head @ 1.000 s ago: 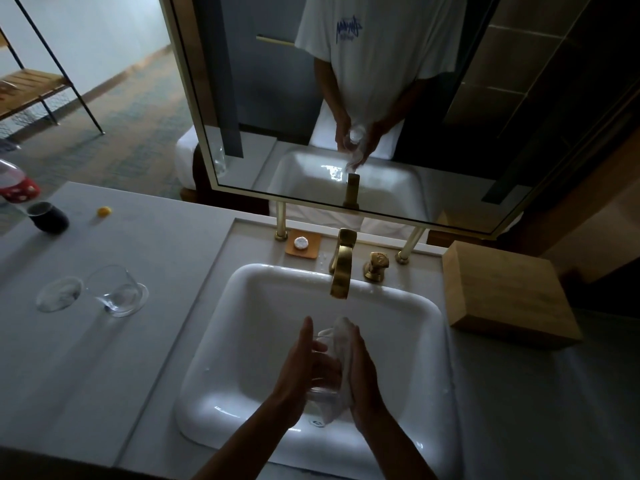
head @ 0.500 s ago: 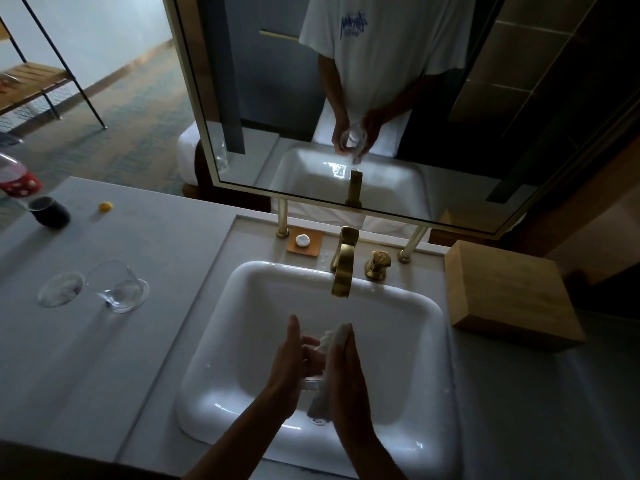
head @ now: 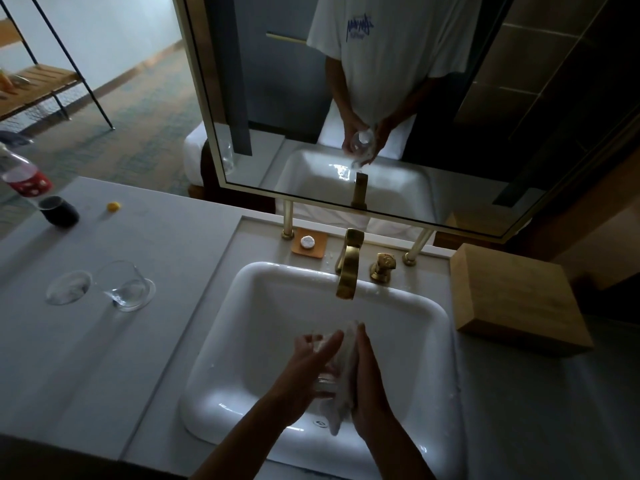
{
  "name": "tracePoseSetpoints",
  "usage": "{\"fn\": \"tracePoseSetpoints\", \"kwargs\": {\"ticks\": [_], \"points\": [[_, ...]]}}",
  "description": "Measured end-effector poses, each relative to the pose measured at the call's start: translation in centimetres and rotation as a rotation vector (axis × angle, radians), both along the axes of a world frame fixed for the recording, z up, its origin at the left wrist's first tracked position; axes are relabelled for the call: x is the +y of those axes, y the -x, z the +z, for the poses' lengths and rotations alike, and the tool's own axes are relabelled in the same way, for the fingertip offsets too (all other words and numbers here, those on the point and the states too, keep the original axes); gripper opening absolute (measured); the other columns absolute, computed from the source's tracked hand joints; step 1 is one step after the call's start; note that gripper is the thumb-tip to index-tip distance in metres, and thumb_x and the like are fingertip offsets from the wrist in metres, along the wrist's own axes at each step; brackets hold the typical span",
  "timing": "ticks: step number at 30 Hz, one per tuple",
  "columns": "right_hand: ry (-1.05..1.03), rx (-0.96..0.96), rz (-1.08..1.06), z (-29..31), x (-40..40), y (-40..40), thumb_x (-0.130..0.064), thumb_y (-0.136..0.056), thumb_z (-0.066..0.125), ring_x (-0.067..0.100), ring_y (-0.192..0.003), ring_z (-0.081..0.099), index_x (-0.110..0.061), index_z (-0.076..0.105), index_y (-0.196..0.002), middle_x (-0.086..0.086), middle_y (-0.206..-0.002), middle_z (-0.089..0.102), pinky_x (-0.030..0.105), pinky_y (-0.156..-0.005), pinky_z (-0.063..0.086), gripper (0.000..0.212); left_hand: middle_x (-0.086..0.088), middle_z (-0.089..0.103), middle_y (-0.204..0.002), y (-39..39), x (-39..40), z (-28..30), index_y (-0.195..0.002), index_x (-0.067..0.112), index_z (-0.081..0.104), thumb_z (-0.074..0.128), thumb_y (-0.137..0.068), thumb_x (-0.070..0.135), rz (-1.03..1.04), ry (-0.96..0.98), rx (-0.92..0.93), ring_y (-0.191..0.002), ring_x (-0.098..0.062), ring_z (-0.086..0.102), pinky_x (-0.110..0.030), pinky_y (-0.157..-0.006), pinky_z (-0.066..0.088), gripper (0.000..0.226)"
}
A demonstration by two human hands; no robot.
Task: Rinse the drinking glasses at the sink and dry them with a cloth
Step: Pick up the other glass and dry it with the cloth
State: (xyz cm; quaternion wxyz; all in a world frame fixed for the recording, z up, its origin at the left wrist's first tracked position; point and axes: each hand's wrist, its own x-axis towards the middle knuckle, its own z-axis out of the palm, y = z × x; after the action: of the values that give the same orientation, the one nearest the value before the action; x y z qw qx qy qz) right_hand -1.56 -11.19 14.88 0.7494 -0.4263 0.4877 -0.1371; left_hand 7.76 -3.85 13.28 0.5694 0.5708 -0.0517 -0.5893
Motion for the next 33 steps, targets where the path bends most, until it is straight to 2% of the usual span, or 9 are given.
{"fn": "tracePoseSetpoints", "kwargs": {"ticks": [3,8,12,14,18,23,26,29,33], "points": [[0.073,-0.003,0.001,-0.7,1.2,0.0,-0.068,-0.089,0.047,0.012,-0.103,0.063,-0.027,0.055,-0.133,0.001,-0.129,0.064,0.039,-0.090,0.051,0.061,-0.016,0.058,-0.120,0.3,-0.4,0.3,-0.125,0.014,0.035,0.080,-0.067,0.061,0.082,0.003,-0.093,-0.096,-0.026,0.070,-0.035,-0.069,0.059,0.087],[0.171,0.091,-0.110,0.1,2.0,0.0,-0.055,-0.097,0.041,0.006,-0.088,0.053,-0.050,0.039,-0.136,-0.014,-0.117,0.053,0.037,-0.090,0.044,0.040,-0.009,0.058,-0.113,0.1,-0.6,0.5,-0.123,0.013,0.041,0.064,-0.071,0.058,0.087,-0.037,-0.221,-0.089,-0.017,0.065,-0.029,-0.065,0.054,0.073],[0.267,0.107,-0.152,-1.9,0.5,0.9,-0.071,-0.084,0.051,0.026,-0.127,0.054,-0.045,0.050,-0.135,-0.001,-0.143,0.054,0.054,-0.109,0.041,0.057,-0.012,0.063,-0.104,-0.1,0.0,0.3,-0.117,0.014,0.054,0.057,-0.078,0.064,-0.002,0.007,-0.195,-0.084,-0.020,0.066,-0.028,-0.061,0.054,0.064],[0.345,0.108,-0.088,-1.3,-0.6,1.3,-0.071,-0.085,0.049,0.024,-0.126,0.056,-0.048,0.053,-0.130,-0.001,-0.138,0.058,0.055,-0.108,0.041,0.051,-0.014,0.064,-0.098,-0.1,0.1,0.1,-0.115,0.015,0.060,0.058,-0.079,0.068,-0.022,0.035,-0.167,-0.081,-0.022,0.068,-0.034,-0.064,0.055,0.064],[0.431,-0.015,0.099,2.2,-2.2,1.3,-0.035,-0.103,0.043,0.014,-0.118,0.060,-0.033,0.055,-0.128,-0.009,-0.124,0.064,0.039,-0.099,0.048,0.028,-0.033,0.063,-0.111,-0.2,0.2,0.1,-0.120,0.022,0.066,0.061,-0.079,0.074,-0.081,0.073,-0.110,-0.084,-0.032,0.070,-0.046,-0.071,0.056,0.066],[0.640,-0.031,0.282,3.8,-2.9,2.2,-0.013,-0.100,0.049,-0.022,-0.099,0.054,-0.041,0.049,-0.112,-0.012,-0.121,0.050,0.001,-0.077,0.044,0.031,-0.034,0.064,-0.110,-1.0,0.3,0.6,-0.125,0.023,0.066,0.048,-0.088,0.074,-0.162,0.126,-0.100,-0.089,-0.039,0.068,-0.052,-0.077,0.056,0.066],[0.738,-0.023,0.340,4.3,-3.1,2.4,-0.022,-0.097,0.056,-0.023,-0.096,0.057,-0.046,0.048,-0.111,-0.020,-0.105,0.060,0.001,-0.074,0.045,0.029,-0.033,0.060,-0.104,-0.9,0.7,1.2,-0.123,0.020,0.068,0.044,-0.092,0.072,-0.172,0.179,-0.032,-0.088,-0.038,0.063,-0.041,-0.070,0.055,0.065],[0.761,-0.016,0.405,3.8,-3.2,3.1,-0.050,-0.087,0.060,0.002,-0.094,0.068,-0.042,0.055,-0.108,-0.019,-0.099,0.069,0.022,-0.071,0.056,0.022,-0.020,0.063,-0.096,-1.2,1.0,1.0,-0.123,0.009,0.067,0.039,-0.091,0.077,-0.130,0.182,0.112,-0.082,-0.032,0.063,-0.040,-0.070,0.054,0.080],[0.800,0.008,0.722,3.7,-3.8,4.5,-0.048,-0.066,0.085,0.006,-0.096,0.068,-0.039,0.057,-0.116,-0.022,-0.110,0.067,0.026,-0.078,0.059,0.058,-0.039,0.055,-0.126,-3.1,1.2,0.9,-0.131,0.004,0.060,0.027,-0.091,0.080,-0.235,0.188,0.125,-0.111,-0.049,0.059,-0.054,-0.098,0.048,0.092]]}}
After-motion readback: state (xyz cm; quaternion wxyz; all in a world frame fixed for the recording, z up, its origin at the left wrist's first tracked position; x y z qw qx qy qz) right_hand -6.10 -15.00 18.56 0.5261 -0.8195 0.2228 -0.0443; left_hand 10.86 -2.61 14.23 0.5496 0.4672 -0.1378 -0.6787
